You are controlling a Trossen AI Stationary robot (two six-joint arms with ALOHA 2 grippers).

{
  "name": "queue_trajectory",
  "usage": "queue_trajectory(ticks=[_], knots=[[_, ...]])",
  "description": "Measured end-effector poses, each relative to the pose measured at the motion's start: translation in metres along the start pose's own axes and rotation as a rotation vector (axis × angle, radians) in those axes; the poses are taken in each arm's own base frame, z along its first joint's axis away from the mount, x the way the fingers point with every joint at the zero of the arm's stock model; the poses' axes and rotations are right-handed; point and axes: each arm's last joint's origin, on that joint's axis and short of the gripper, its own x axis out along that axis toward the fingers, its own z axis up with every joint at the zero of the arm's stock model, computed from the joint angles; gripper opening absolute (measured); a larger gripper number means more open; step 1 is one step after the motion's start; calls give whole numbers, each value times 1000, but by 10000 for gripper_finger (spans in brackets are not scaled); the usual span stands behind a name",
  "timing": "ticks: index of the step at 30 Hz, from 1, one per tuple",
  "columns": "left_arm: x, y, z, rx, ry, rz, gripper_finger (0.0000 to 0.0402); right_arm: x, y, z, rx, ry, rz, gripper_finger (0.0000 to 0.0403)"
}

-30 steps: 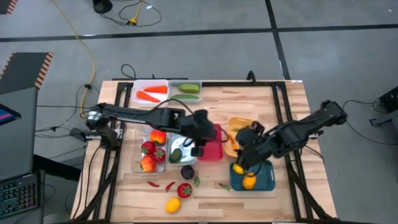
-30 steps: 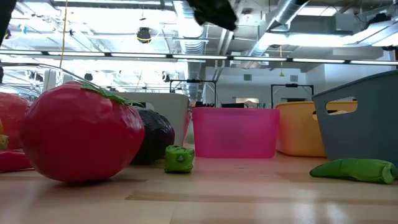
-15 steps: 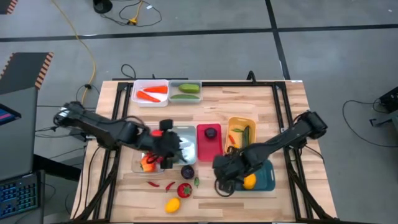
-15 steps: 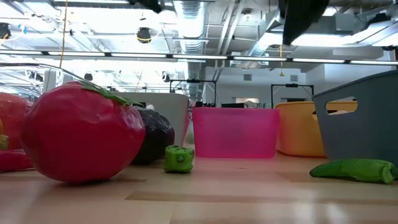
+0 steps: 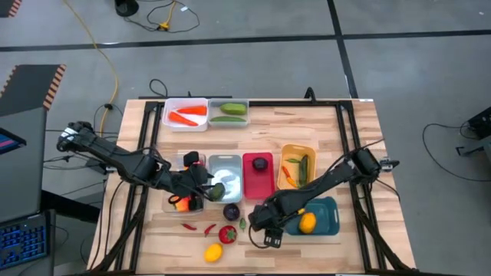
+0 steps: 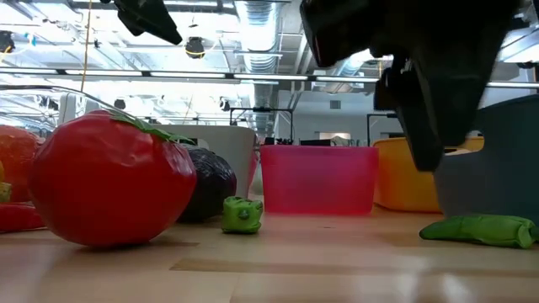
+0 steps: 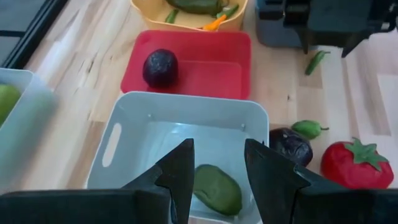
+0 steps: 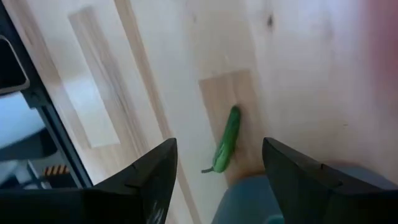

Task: Sort produce into baskets
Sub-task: Put the green chili pepper into the yellow bin

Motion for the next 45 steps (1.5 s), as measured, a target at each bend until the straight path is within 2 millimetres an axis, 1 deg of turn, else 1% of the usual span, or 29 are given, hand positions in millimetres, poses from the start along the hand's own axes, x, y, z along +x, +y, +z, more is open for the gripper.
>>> queue_trajectory(ticks=[7, 14, 23, 27, 35, 41, 45], knots=[[2, -1, 2, -6, -20, 5, 129, 0, 0, 3, -34, -12, 11, 260], [2, -1, 2, -6, -19, 6, 129, -1, 9, 12, -196, -115, 84, 240], [2, -1, 2, -10, -18, 7, 129, -3, 10, 12, -323, -120, 77, 216], [2, -1, 2, -15, -18, 7, 129, -2, 7, 10, -324, -95, 58, 214], [2, -1, 2, -26, -17, 7, 129, 11, -3, 2, -257, -48, 23, 214], [2, -1, 2, -27, -17, 8, 129, 12, -4, 2, -251, -51, 4, 214], [2, -1, 2, -27, -17, 8, 129, 12, -7, -2, -243, -13, -22, 214]])
